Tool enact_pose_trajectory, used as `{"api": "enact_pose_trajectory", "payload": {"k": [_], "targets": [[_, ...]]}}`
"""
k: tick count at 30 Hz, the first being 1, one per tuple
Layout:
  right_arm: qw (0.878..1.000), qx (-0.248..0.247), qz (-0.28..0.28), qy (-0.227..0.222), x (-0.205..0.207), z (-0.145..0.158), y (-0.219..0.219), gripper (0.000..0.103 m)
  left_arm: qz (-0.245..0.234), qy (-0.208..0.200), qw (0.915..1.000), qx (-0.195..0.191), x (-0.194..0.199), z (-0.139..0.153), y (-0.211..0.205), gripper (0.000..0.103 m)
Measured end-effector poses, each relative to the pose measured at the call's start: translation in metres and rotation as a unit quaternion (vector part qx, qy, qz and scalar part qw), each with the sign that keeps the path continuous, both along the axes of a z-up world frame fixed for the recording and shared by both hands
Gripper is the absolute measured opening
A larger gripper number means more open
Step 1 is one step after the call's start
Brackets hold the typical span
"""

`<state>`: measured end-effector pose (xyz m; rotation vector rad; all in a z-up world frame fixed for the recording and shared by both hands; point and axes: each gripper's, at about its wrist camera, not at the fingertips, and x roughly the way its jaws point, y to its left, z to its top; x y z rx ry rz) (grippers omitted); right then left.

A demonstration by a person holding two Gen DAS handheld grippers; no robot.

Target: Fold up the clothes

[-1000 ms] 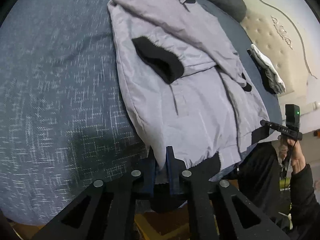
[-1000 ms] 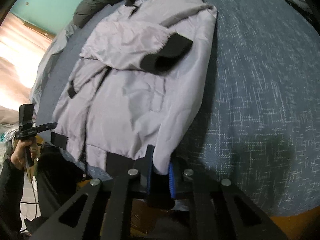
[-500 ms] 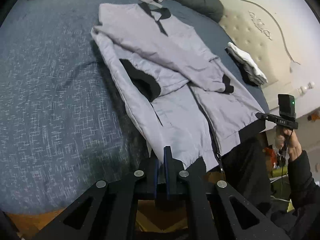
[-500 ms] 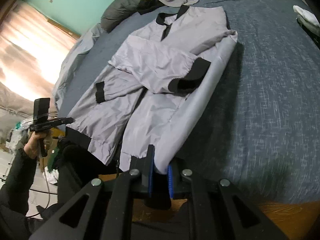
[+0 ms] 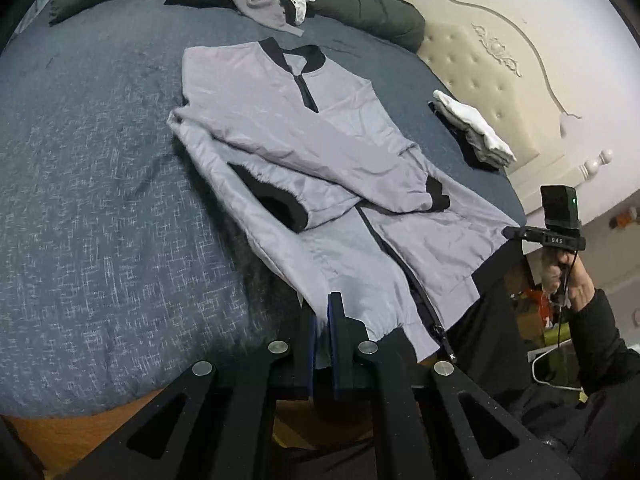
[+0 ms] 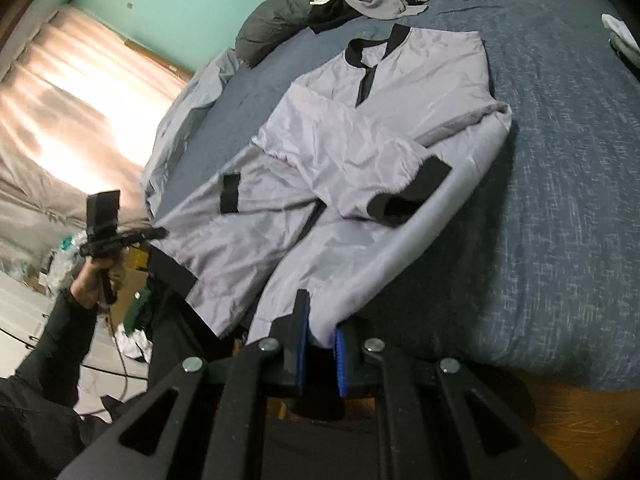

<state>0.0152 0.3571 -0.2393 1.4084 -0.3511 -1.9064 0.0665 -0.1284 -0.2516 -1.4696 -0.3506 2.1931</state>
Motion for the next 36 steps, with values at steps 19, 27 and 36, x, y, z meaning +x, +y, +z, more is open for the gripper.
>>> {"api": "enact_pose_trajectory", "payload": {"k": [19,27,36], "targets": [[0.999,-0.018,-0.031,0.027,-0.177,0.065,-0.019,0.010,0.045,0.039,0.9979,0.024,-0.165,0.045,-0.021,0.005],[0.997,-0.001,-0.063,0.034,-0.306,0.071,-0.037,0.010,0.088,0.047,0.9948,0.023,-0.295,0.033,-0.044,0.005],[0.991,0.030,-0.132,0.005,-0.416,0.006,-0.036,0.010,0.145,-0.003,0.9888,0.035,-0.413,-0.042,-0.063,0.006]]}}
